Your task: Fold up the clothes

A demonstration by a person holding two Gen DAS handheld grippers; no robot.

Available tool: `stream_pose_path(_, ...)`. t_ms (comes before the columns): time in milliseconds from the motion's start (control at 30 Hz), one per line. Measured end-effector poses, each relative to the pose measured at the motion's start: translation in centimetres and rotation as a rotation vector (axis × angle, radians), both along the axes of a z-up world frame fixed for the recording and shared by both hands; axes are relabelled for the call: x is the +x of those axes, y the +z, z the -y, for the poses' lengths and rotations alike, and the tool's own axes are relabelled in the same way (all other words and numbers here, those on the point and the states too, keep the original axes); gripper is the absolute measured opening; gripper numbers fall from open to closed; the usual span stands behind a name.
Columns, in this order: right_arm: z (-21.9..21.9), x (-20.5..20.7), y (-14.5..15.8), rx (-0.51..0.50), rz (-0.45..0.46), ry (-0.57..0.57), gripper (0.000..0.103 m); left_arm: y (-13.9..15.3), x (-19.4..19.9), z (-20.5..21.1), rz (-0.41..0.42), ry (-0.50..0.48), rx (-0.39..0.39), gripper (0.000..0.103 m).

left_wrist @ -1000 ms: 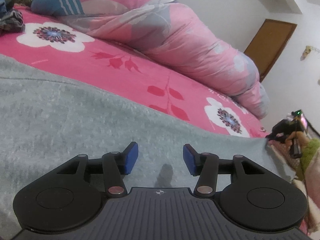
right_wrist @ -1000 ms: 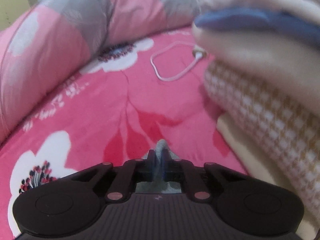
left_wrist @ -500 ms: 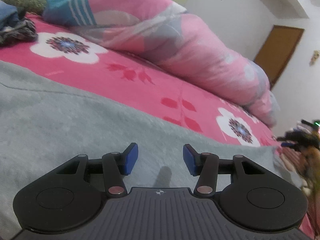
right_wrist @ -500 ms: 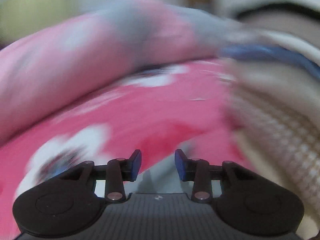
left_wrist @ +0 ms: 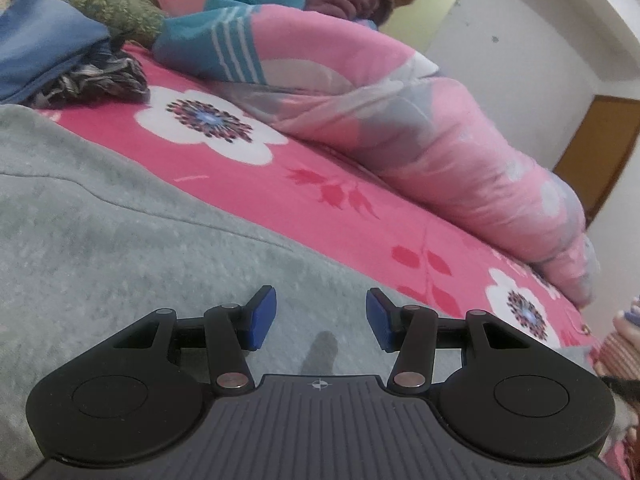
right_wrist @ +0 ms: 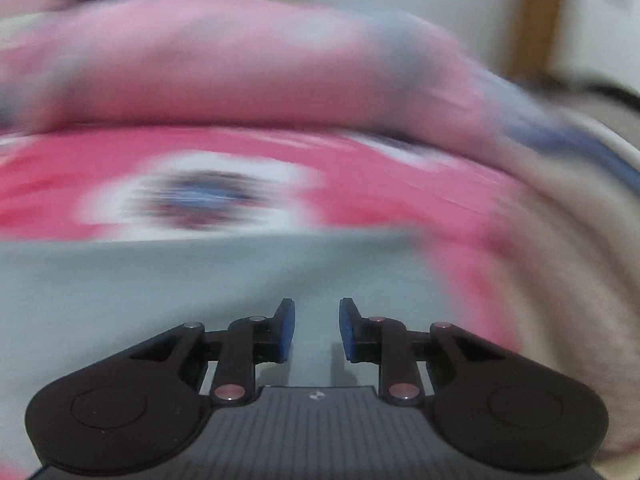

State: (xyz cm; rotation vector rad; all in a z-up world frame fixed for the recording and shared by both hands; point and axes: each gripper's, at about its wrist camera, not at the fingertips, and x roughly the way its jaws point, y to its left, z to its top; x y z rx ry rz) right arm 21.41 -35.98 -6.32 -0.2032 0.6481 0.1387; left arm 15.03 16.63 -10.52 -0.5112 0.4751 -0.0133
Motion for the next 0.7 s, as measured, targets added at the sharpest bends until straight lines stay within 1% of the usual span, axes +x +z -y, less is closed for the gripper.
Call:
stream_pose_path(33,-2.0,-1.3,-0.2,0.016,-0.008,0.133,0.025,0.0,0.0,0.0,0.003,0.008,0.005,0.050)
stream_pose_path(100,-4.8,-3.3,-1.8,-0.051,-0.049,0.346,0.024,0.0,-0.1,-0.2,0.004,0.024,0.004,0.050)
stream_pose_path(133,-4.7,-3.8,-2.7,-0.106,-0.047,0.345,0.027,-0.1,-0.1,-0.4,0.003,0.029,0.002,0.050)
stream_pose_path(167,-2.8,-3.7,-2.8,-0.079,-0.032,0.275,0.031,-0.1,-0.1,-0.5,0.003,0.034,-0.001,0.050)
stream_pose_path(233,3.0,-2.5,-2.6,-0.058,-0.046,-0.062,0.033,-0.2,-0.2,-0.7,0.003,0.041,-0.010,0.050)
stream_pose_path(267,5.6,-2.4,-2.7,-0.103,-0.051,-0.211,0.033,-0.2,-0.2,-0.8,0.003,0.043,-0.016,0.050)
stream_pose_path(300,7.0,-2.5,-2.5,-0.130,-0.053,-0.289,0.031,-0.1,-0.4,-0.9,0.013,0.044,-0.016,0.050)
stream_pose_path(333,7.2,-2.4,-1.9,-0.142,-0.048,-0.337,0.027,0.1,-0.6,-0.9,0.024,0.045,-0.015,0.050)
stream_pose_path(400,4.3,-2.1,-0.2,-0.121,0.022,-0.242,0.027,0.4,-0.9,-0.9,0.046,0.046,-0.014,0.050)
stream_pose_path(433,2.0,-2.0,0.4,-0.093,0.052,-0.164,0.026,0.5,-1.1,-0.9,0.056,0.047,-0.013,0.050)
stream_pose_path(500,-2.9,-0.9,1.1,-0.005,0.065,0.029,0.026,0.8,-1.4,-0.9,0.078,0.049,-0.011,0.050)
stream_pose_path(600,-4.5,1.8,-0.3,0.050,-0.008,0.090,0.024,1.5,-2.5,-1.8,0.146,0.077,0.010,0.051)
stream_pose_path(633,-3.0,2.9,-1.7,-0.036,-0.040,-0.039,0.026,1.6,-2.9,-2.3,0.162,0.078,0.010,0.051)
stream_pose_path(667,-0.2,3.3,-2.7,-0.073,-0.052,-0.188,0.028,1.7,-3.3,-2.8,0.176,0.078,0.010,0.053)
stream_pose_path(700,2.1,3.1,-2.4,-0.038,-0.046,-0.313,0.028,1.8,-3.6,-3.2,0.190,0.067,-0.001,0.054)
